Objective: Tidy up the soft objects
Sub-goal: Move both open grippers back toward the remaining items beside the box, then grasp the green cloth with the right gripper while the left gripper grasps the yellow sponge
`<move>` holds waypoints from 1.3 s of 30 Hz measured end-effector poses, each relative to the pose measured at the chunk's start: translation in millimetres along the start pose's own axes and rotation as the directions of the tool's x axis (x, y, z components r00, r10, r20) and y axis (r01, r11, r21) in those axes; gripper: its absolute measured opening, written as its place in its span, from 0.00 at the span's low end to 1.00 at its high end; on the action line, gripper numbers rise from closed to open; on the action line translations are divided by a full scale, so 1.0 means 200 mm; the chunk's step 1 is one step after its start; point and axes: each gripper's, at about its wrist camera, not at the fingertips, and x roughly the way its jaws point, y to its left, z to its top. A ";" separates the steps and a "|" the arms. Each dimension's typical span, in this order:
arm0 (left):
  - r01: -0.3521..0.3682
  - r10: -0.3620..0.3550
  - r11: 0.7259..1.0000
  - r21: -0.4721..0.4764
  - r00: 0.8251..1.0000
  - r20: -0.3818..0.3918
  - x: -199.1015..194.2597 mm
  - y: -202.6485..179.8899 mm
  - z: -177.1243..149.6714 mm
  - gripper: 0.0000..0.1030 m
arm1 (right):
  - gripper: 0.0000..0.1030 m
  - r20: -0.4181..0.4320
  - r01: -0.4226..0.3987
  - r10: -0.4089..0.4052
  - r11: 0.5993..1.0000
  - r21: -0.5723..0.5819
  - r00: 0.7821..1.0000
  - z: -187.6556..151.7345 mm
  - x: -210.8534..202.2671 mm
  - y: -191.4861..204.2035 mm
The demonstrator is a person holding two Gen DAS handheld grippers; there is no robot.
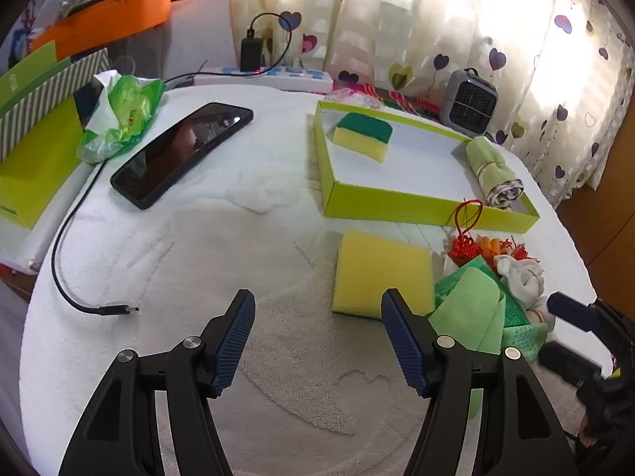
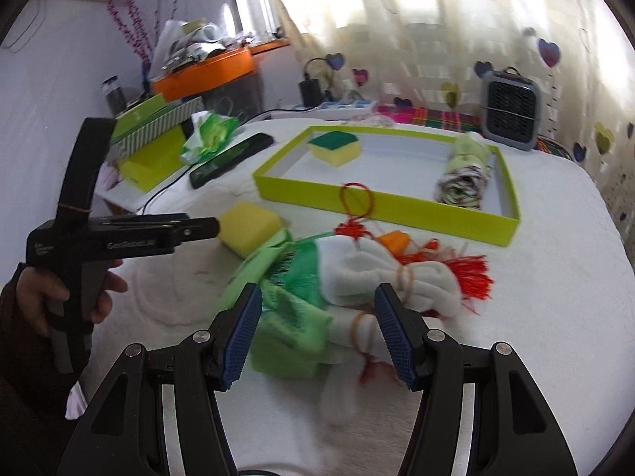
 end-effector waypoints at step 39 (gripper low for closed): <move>0.034 -0.034 0.999 -0.014 0.999 -0.006 0.03 0.01 0.02 0.64 | 0.18 -0.021 0.172 -0.180 0.961 -0.215 0.983 -0.05 0.21 0.30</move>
